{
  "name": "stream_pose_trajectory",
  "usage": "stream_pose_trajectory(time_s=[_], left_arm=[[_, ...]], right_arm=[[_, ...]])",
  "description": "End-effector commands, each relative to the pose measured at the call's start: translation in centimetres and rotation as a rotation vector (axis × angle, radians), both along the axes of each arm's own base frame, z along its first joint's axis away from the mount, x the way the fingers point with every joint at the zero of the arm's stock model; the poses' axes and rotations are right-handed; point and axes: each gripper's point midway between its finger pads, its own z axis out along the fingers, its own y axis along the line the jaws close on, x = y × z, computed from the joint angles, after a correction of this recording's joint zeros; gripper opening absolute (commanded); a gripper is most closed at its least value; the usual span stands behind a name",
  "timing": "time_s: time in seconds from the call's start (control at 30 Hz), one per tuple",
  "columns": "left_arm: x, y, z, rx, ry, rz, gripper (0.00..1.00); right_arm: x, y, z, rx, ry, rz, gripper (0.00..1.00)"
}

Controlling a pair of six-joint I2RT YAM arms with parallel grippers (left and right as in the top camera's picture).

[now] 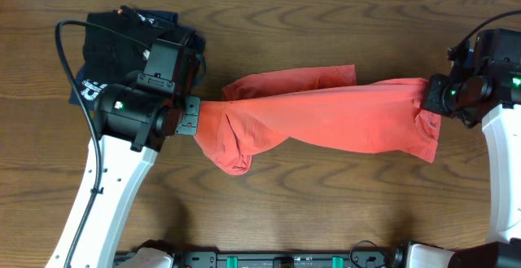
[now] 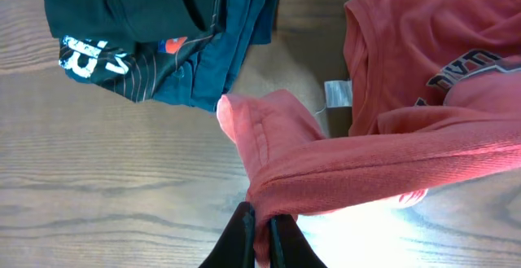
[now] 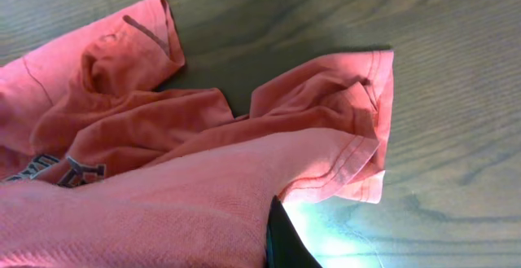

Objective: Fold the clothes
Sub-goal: 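Lift and stretch the t-shirt between both grippers, pulling right outward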

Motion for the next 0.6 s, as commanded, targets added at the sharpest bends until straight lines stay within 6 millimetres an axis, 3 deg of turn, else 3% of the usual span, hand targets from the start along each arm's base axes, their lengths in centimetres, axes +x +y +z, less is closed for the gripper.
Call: stream_pose_trajectory(time_s=[0.0, 0.27, 0.37, 0.5, 0.57], left_arm=[[-0.2, 0.5, 0.5, 0.015, -0.011, -0.003, 0.06], [-1.6, 1.0, 3.4, -0.019, -0.126, -0.002, 0.06], [-0.7, 0.7, 5.5, -0.055, -0.240, -0.001, 0.06], [1.2, 0.1, 9.1, -0.100, -0.428, -0.019, 0.06], [1.3, 0.0, 10.7, -0.109, -0.499, -0.032, 0.06]], right_arm=[[0.4, -0.2, 0.9, 0.002, -0.042, -0.012, 0.01], [0.4, 2.3, 7.6, 0.009, -0.323, 0.168, 0.01], [1.3, 1.2, 10.8, -0.057, -0.459, 0.113, 0.01], [3.4, -0.5, 16.6, -0.140, -0.705, 0.049, 0.01], [3.6, -1.0, 18.2, -0.160, -0.771, 0.037, 0.01]])
